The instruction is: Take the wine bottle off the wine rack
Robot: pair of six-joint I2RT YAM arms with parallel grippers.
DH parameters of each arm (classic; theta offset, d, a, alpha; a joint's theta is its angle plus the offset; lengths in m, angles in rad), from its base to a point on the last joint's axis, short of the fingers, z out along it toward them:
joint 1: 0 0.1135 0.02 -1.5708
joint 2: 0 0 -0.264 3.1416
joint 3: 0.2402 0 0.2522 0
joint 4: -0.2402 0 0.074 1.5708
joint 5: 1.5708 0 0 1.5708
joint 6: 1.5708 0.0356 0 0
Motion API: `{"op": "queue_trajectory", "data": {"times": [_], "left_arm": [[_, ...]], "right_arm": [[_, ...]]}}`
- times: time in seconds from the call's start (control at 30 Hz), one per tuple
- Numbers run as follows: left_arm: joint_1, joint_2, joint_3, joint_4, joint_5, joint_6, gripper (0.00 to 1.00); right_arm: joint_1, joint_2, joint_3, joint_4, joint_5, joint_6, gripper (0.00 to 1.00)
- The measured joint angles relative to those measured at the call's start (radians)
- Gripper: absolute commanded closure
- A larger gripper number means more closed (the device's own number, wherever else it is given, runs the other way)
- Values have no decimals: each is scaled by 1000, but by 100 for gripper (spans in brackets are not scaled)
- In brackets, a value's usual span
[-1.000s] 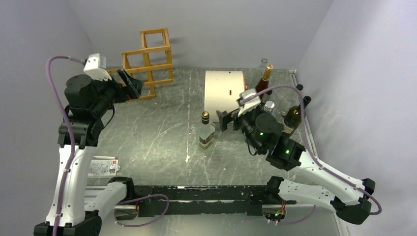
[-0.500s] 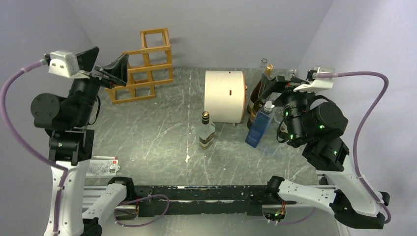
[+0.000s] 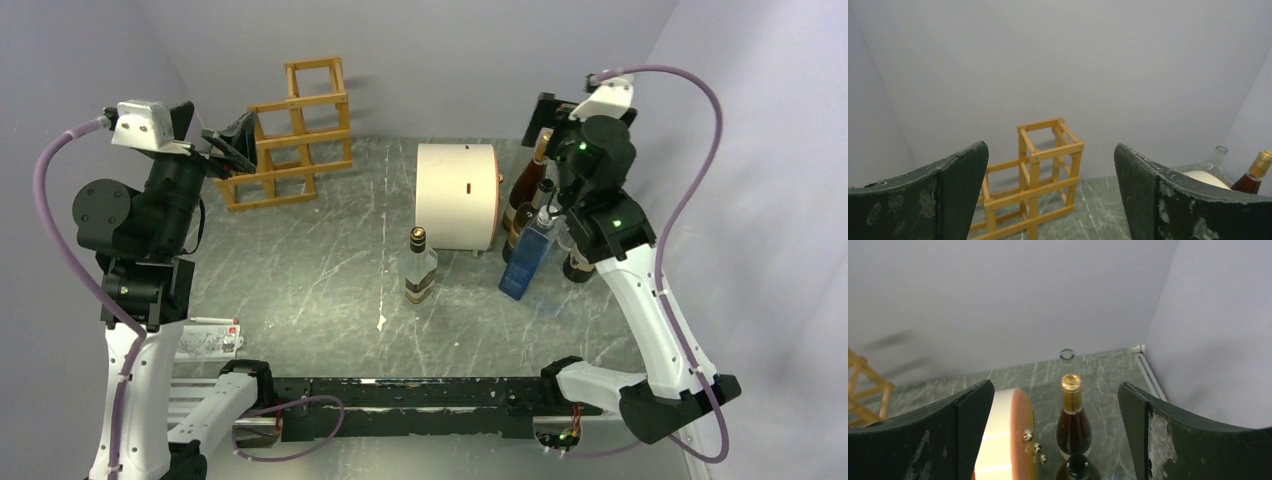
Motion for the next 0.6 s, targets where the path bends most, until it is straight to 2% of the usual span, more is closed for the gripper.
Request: {"op": "queue_trajectory", "data": {"times": [0.17,0.47,0.6], "left_arm": [[0,5,0,-30,-59,24,1],[0,-18,0,-33,-83,25,1],[0,-21,0,-33,-83,23,1]], "right_arm": [[-120,-61,-1,-26,-85,60,0],[-123,-275,-60,16,-211,67,0],[-123,-306,-93,43,-232,67,0]]}}
